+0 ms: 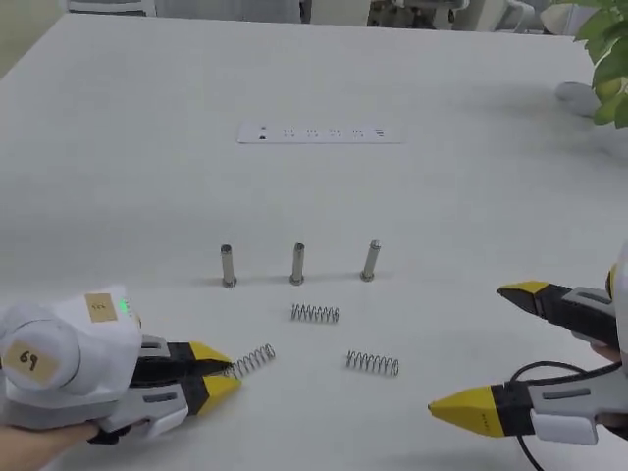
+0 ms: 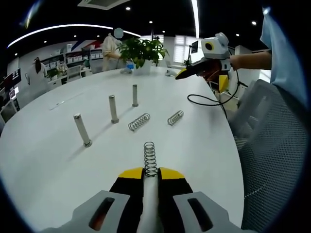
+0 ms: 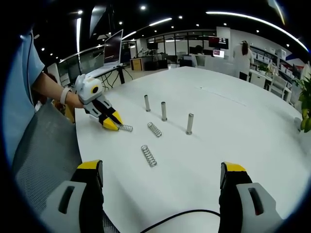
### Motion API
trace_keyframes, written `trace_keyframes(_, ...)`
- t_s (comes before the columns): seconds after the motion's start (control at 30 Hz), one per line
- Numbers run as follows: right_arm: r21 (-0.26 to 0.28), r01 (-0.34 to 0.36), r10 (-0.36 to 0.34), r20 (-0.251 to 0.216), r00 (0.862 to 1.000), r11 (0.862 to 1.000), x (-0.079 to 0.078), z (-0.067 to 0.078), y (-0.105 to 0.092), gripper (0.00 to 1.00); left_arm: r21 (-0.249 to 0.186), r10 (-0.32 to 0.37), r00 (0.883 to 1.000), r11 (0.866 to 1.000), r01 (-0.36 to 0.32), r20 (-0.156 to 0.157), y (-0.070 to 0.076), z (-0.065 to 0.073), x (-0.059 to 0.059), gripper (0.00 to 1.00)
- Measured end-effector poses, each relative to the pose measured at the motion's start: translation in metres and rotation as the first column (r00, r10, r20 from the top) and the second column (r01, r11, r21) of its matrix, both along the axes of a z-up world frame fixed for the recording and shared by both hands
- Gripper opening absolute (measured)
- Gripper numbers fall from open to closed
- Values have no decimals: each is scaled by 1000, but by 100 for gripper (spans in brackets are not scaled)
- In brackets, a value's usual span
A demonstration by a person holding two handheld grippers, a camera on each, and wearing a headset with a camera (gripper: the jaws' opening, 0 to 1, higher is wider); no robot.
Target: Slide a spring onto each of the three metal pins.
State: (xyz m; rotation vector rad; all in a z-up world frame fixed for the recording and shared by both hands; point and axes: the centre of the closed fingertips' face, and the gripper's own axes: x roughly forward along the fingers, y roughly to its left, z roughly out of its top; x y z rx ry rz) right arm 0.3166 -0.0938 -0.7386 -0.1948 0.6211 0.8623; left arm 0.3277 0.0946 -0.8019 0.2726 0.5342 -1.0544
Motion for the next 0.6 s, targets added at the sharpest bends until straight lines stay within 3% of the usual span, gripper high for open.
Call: trace_keyframes(0.6, 1, -5, 5, -2, 1000, 1000, 0, -1, 3, 99, -11, 25, 1000, 1000, -25, -7, 0, 1, 2, 2)
